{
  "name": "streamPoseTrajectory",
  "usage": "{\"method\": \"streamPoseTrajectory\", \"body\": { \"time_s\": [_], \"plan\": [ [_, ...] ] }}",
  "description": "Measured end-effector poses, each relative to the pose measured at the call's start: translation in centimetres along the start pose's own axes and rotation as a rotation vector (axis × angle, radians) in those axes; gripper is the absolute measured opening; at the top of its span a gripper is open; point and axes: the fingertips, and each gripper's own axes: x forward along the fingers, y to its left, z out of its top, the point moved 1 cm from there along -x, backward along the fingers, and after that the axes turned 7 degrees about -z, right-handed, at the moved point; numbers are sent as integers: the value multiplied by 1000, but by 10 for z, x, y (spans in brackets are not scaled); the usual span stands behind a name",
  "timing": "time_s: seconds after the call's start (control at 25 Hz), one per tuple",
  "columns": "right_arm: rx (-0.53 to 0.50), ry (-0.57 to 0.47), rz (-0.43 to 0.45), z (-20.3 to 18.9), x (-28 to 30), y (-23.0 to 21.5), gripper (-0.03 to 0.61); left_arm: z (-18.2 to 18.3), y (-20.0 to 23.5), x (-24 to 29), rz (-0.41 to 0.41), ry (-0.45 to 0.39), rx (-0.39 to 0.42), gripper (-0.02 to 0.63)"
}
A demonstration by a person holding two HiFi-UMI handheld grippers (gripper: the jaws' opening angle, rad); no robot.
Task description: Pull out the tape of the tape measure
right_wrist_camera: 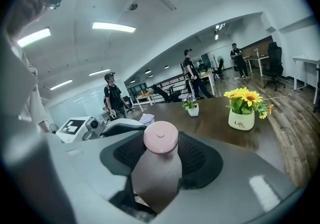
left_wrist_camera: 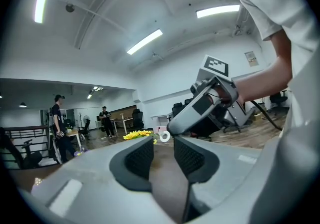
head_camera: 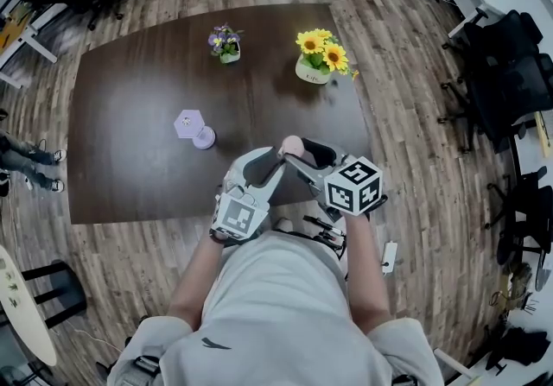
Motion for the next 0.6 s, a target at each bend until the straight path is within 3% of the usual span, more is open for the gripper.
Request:
{"method": "streamPoseTrajectory", "body": {
  "time_s": [0.12,0.36,0.6],
  "plan": [
    [-18,16,-8,-3,0,-1,215,2,3,-4,2,-9,17,127],
    [-51,51,13,-7,0,3,215,3,6,-6,18,-30,-55,119],
    [-74,76,24,-10,-1,4,215,5,4,-5,15,-40,-55,14]
  ]
}}
